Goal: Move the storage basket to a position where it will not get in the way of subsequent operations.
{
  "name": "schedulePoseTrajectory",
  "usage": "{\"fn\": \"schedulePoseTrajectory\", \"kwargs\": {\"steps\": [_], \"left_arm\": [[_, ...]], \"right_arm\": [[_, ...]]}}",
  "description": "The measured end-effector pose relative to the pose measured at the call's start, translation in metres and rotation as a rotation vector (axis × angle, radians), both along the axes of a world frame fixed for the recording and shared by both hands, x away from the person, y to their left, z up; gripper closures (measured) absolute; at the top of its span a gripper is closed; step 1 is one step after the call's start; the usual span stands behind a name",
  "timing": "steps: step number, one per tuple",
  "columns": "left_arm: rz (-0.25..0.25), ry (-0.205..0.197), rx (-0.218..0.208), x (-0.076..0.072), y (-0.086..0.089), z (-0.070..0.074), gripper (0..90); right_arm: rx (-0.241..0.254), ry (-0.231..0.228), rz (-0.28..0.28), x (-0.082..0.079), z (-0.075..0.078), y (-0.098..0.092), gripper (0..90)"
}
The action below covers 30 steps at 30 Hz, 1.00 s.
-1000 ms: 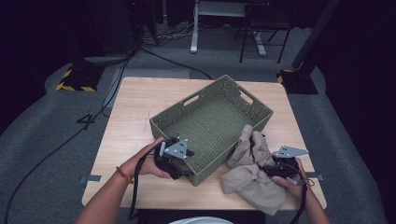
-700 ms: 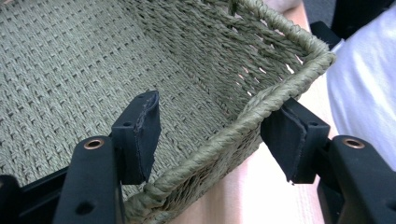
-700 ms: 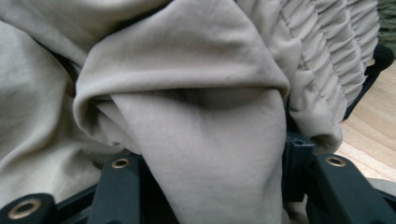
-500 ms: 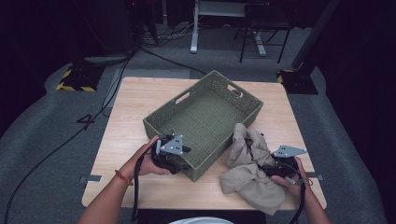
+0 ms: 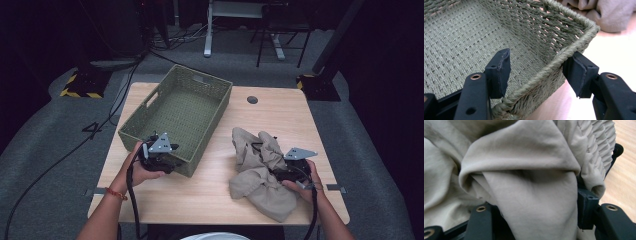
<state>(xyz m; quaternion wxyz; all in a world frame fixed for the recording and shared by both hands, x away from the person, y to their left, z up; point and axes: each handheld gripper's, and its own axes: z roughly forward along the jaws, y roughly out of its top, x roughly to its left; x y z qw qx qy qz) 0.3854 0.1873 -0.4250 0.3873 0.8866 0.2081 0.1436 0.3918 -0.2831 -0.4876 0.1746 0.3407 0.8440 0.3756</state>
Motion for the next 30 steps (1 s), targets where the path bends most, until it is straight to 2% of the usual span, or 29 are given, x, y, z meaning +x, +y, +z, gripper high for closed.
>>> {"fn": "schedulePoseTrajectory", "kwargs": {"steps": [3,6,8,11,14,17,18,21,22,23,24,26,30], "left_arm": [[0.04,-0.002,-0.001,0.004,0.004,0.0,40.4],[0.057,-0.001,-0.008,0.009,0.006,0.0,40.8],[0.07,-0.011,-0.018,0.013,0.008,-0.001,41.2],[0.104,-0.003,-0.012,0.018,0.008,0.0,41.2],[0.138,-0.016,-0.015,0.021,0.006,-0.001,41.2],[0.166,-0.014,-0.012,0.023,0.004,-0.001,41.1],[0.166,-0.014,-0.012,0.023,0.004,-0.001,41.1],[0.212,0.005,-0.014,0.02,0.002,0.0,40.9],[0.212,0.005,-0.014,0.02,0.002,0.0,40.9],[0.233,0.009,-0.013,0.017,0.001,0.0,40.9],[0.26,0.013,-0.015,0.014,-0.001,0.0,41.2],[0.276,0.006,-0.013,0.011,-0.001,0.0,42.1],[0.26,0.003,-0.014,0.009,0.005,0.0,45.0]], "right_arm": [[-0.016,-0.005,-0.001,0.009,0.004,0.011,41.4],[-0.002,0.003,0.002,0.017,0.008,0.018,41.3],[0.019,-0.018,-0.011,0.021,0.017,0.023,36.8],[0.051,-0.05,-0.008,0.017,0.03,0.026,32.8],[0.048,-0.09,0.002,0.009,0.042,0.026,30.1],[0.057,-0.116,0.002,-0.001,0.051,0.018,28.6],[0.045,-0.13,-0.007,-0.004,0.052,0.015,28.5],[0.003,-0.144,-0.016,-0.013,0.053,0.006,28.4],[0.003,-0.144,-0.016,-0.013,0.053,0.006,28.4],[-0.001,-0.14,-0.02,-0.015,0.053,0.002,28.4],[0.011,-0.138,-0.04,-0.018,0.051,-0.01,28.3],[0.021,-0.13,-0.057,-0.019,0.05,-0.02,28.3],[0.046,-0.107,-0.082,-0.019,0.047,-0.034,28.3]]}}
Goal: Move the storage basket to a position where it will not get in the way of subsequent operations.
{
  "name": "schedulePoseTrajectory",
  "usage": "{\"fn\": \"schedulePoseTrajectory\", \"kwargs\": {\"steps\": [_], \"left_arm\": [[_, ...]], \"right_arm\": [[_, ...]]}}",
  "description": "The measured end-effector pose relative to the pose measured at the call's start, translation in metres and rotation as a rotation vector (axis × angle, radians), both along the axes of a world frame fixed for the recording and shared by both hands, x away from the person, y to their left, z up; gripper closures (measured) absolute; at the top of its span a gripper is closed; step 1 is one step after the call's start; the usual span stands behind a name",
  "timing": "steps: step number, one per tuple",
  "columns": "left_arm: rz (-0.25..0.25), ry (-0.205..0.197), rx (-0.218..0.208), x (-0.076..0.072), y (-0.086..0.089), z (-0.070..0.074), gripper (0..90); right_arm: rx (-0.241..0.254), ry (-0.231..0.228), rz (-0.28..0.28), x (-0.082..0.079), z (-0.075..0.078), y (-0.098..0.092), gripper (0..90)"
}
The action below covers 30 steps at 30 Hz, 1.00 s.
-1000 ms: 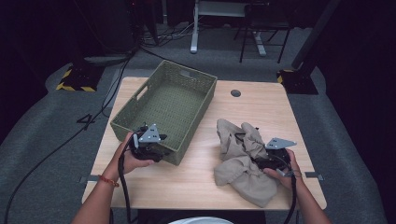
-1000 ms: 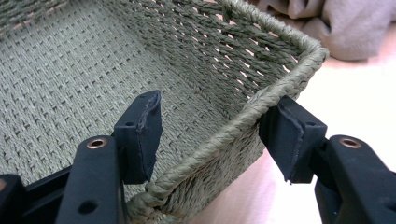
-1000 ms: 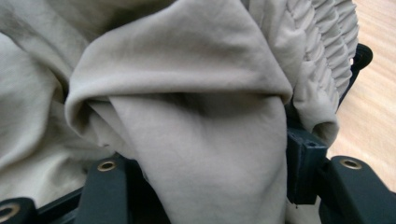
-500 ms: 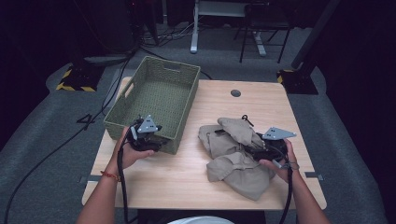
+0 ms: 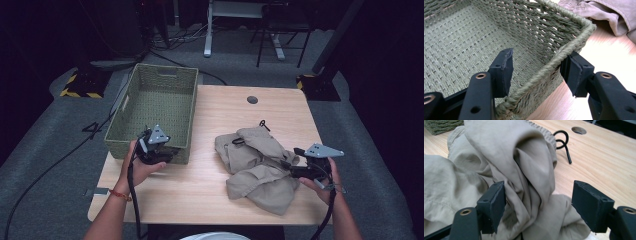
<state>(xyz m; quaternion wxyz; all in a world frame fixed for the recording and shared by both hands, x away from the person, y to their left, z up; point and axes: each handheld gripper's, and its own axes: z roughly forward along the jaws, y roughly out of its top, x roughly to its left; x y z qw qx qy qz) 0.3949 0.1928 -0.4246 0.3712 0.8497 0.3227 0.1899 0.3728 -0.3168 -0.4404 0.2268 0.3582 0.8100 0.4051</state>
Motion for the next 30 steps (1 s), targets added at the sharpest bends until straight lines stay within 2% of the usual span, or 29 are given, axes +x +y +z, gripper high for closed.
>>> {"fn": "schedulePoseTrajectory", "kwargs": {"steps": [5,6,8,11,13,16,18,19,20,22,25,29,30], "left_arm": [[-0.032,0.014,-0.01,0.005,0.005,0.0,46.8],[-0.039,0.019,-0.011,0.006,0.006,0.0,46.8],[-0.041,0.026,-0.01,0.011,0.015,0.001,46.9],[-0.041,0.03,-0.015,0.013,0.021,0.001,46.8],[-0.035,0.045,-0.006,0.016,0.025,0.002,46.4],[-0.024,0.067,-0.002,0.018,0.027,0.004,45.8],[0.008,0.072,0.009,0.019,0.028,0.005,43.0],[0.03,0.072,0.019,0.019,0.028,0.005,38.1],[0.036,0.068,0.023,0.017,0.028,0.005,34.1],[0.047,0.033,0.028,0.012,0.025,0.008,28.6],[0.037,0.011,-0.007,0.005,0.022,0.014,22.1],[0.018,-0.039,-0.039,-0.007,0.013,0.028,21.0],[-0.001,-0.043,-0.051,-0.01,0.01,0.032,21.4]], "right_arm": [[0.015,0.003,0.023,-0.004,-0.002,0.0,28.0],[0.041,0.0,0.035,-0.006,0.0,0.001,27.8],[0.061,-0.01,0.064,-0.009,0.003,0.007,27.9],[0.047,-0.012,0.077,-0.01,0.004,0.01,27.9],[0.033,-0.012,0.098,-0.012,0.004,0.014,27.8],[0.015,-0.015,0.09,-0.01,0.005,0.014,27.8],[0.019,-0.003,0.088,-0.01,0.003,0.01,27.8],[0.019,0.0,0.081,-0.01,0.002,0.009,27.8],[0.014,-0.001,0.072,-0.011,0.001,0.006,27.8],[0.018,-0.006,0.063,-0.013,0.001,0.001,27.8],[0.04,-0.006,0.049,-0.017,0.003,-0.007,27.8],[0.015,0.004,0.034,-0.017,0.003,-0.012,27.8],[0.013,0.007,0.027,-0.016,0.002,-0.013,27.8]]}}
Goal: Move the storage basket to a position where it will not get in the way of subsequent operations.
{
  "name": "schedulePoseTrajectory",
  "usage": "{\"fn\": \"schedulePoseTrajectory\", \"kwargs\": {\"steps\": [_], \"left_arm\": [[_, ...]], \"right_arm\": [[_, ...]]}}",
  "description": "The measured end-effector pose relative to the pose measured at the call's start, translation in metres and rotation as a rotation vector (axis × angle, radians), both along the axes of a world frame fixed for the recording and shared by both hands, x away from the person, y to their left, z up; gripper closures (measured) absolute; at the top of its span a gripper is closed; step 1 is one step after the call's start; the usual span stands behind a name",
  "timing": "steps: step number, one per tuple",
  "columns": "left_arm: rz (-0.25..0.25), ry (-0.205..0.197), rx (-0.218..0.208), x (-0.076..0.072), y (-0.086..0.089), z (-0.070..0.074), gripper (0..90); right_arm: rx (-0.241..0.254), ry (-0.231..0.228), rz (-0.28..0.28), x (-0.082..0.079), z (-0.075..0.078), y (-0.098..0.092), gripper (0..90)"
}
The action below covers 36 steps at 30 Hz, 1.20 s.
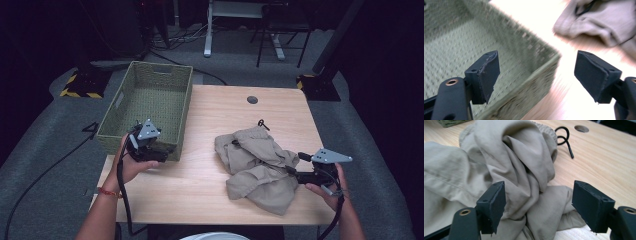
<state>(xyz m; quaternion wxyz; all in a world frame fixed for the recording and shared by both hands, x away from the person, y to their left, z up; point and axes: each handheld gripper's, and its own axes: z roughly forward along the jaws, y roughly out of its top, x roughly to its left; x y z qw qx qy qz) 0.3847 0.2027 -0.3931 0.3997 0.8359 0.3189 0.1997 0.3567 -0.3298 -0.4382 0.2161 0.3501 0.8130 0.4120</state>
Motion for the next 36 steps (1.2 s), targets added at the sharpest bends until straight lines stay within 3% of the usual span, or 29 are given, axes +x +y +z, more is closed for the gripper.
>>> {"fn": "schedulePoseTrajectory", "kwargs": {"steps": [4,8,11,14,15,16,18,21,24,26,29,31,33,36], "left_arm": [[-0.072,-0.032,-0.03,-0.015,-0.019,0.01,21.0],[-0.157,-0.028,-0.037,-0.027,-0.049,0.004,20.4],[-0.239,0.01,-0.044,-0.035,-0.077,-0.012,20.5],[-0.317,0.065,-0.023,-0.04,-0.11,-0.034,20.4],[-0.317,0.065,-0.023,-0.04,-0.11,-0.034,20.5],[-0.348,0.096,-0.024,-0.041,-0.123,-0.043,20.5],[-0.401,0.126,0.013,-0.044,-0.151,-0.059,20.7],[-0.415,0.131,0.072,-0.046,-0.174,-0.073,20.6],[-0.386,0.143,0.105,-0.04,-0.18,-0.084,31.6],[-0.387,0.156,0.118,-0.034,-0.175,-0.09,42.9],[-0.369,0.172,0.176,-0.028,-0.165,-0.095,61.5],[-0.353,0.186,0.183,-0.025,-0.159,-0.094,73.3],[-0.334,0.167,0.221,-0.025,-0.155,-0.091,81.0],[-0.328,0.165,0.224,-0.025,-0.149,-0.087,84.1]], "right_arm": [[-0.031,0.057,-0.015,0.008,-0.012,-0.001,27.3],[-0.042,0.122,0.023,0.019,-0.029,0.005,27.2],[-0.049,0.148,0.036,0.024,-0.038,0.012,27.2],[-0.024,0.162,0.049,0.027,-0.041,0.02,27.5],[-0.015,0.167,0.053,0.028,-0.043,0.023,27.4],[-0.015,0.167,0.053,0.028,-0.043,0.023,27.4],[-0.035,0.162,0.064,0.029,-0.046,0.038,27.4],[-0.042,0.154,0.076,0.029,-0.047,0.052,27.9],[-0.04,0.137,0.119,0.027,-0.047,0.061,41.7],[-0.043,0.123,0.142,0.026,-0.046,0.064,55.1],[-0.052,0.092,0.161,0.022,-0.042,0.063,73.2],[-0.046,0.067,0.168,0.02,-0.038,0.061,78.9],[-0.016,0.043,0.163,0.018,-0.031,0.058,79.4],[0.012,0.009,0.159,0.016,-0.024,0.056,80.6]]}}
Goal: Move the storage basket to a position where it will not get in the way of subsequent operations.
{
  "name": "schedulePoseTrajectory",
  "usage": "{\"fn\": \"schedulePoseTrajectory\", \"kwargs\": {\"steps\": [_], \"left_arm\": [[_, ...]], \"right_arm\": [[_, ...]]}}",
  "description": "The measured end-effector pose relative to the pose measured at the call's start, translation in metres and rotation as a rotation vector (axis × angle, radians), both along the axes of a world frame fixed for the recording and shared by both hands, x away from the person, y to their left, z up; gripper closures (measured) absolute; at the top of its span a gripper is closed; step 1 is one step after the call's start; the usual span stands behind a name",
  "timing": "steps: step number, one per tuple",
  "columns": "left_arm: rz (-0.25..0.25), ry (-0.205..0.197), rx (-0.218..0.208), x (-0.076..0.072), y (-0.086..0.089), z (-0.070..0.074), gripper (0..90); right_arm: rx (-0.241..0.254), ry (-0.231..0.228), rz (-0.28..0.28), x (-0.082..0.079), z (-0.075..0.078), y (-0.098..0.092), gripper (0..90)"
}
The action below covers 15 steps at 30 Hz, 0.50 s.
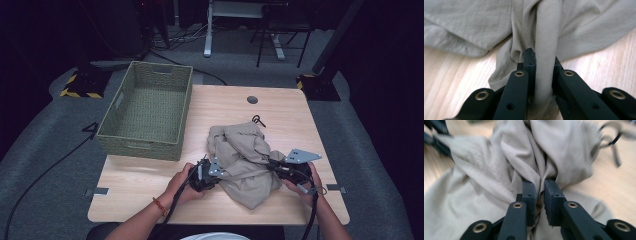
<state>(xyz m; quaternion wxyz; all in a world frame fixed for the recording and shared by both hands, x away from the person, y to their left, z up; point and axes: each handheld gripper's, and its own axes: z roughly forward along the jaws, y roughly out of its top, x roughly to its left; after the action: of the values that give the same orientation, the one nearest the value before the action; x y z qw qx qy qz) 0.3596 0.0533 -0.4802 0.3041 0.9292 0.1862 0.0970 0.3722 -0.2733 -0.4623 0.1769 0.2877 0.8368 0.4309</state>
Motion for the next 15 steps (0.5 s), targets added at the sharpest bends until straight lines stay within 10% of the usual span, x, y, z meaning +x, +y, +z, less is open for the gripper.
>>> {"fn": "schedulePoseTrajectory", "kwargs": {"steps": [2,10,15], "left_arm": [[0.016,-0.004,-0.004,0.0,0.012,0.005,84.5],[0.109,0.006,0.006,-0.001,0.051,0.003,80.8],[0.14,-0.014,0.017,-0.01,0.063,-0.002,66.1]], "right_arm": [[0.064,-0.045,-0.052,-0.004,0.015,-0.002,61.4],[0.096,-0.059,-0.064,-0.002,0.027,-0.013,44.8],[-0.02,0.006,-0.151,0.019,0.012,-0.023,37.9]]}}
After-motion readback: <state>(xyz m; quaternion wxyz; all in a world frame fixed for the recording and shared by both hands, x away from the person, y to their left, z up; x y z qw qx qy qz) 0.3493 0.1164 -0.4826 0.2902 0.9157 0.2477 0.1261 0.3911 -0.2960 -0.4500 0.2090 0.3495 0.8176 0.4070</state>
